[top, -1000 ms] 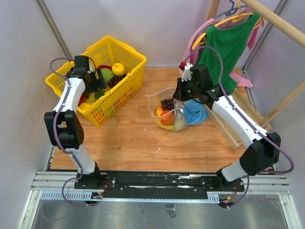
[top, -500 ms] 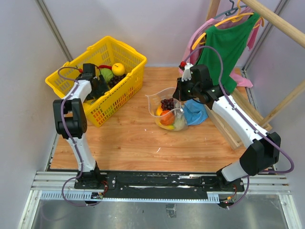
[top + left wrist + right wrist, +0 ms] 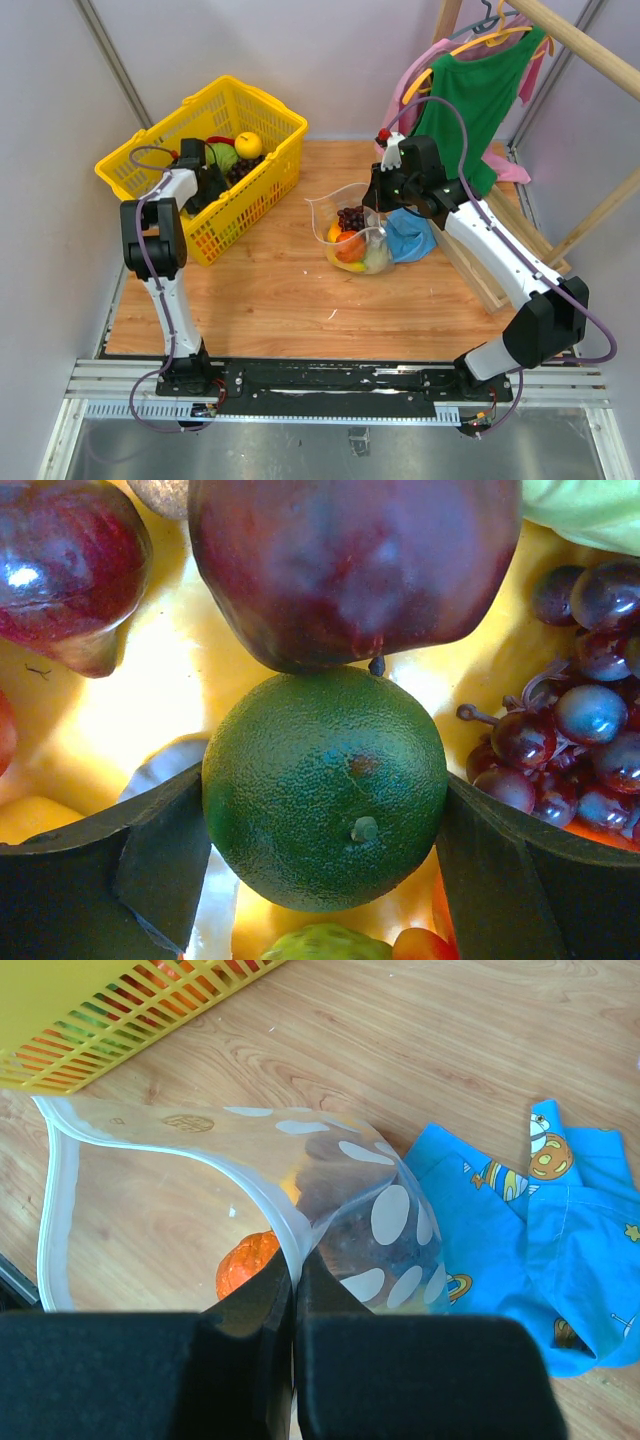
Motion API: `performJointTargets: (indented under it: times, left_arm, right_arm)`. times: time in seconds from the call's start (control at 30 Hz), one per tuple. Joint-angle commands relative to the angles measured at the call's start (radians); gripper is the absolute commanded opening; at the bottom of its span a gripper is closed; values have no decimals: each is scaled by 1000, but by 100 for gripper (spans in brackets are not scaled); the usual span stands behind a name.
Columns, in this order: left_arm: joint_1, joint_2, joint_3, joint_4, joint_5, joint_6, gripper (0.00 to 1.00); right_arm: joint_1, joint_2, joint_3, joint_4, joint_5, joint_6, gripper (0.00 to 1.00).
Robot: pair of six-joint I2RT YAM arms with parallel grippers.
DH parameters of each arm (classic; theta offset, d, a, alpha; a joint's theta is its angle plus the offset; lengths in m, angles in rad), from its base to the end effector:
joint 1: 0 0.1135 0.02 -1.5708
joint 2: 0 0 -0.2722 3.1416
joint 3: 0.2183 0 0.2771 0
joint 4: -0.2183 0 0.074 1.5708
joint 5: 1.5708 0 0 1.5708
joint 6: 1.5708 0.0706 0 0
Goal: Place the food in the zip-top bag and seal the zipper
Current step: Pick up the fake fruit from the bin.
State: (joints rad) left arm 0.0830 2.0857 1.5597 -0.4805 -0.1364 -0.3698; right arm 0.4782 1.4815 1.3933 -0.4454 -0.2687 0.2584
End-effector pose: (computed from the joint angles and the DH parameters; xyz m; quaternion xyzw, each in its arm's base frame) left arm 0.4926 0.0506 0.1449 -0.2336 0.9295 0.0251 0.2843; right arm 0.3401 0.1974 0.3483 -0.1604 0.8482 0.2854 0.4164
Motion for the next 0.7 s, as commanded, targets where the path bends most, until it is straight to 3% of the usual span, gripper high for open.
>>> performJointTargets:
  times: [0.0,0.4,0.67]
  left_arm:
    - [6,49,28,33,-9,22,79]
    - [6,-97,-24,49,-22,97,36]
    - [6,-204,-57,34,-34,122,30]
  right_arm:
    - [1,-2,-13,28,-4,-4,0]
    - [0,-6,-11,28,-9,-3,1]
    - [1,-10,-11,30,-15,-2,0]
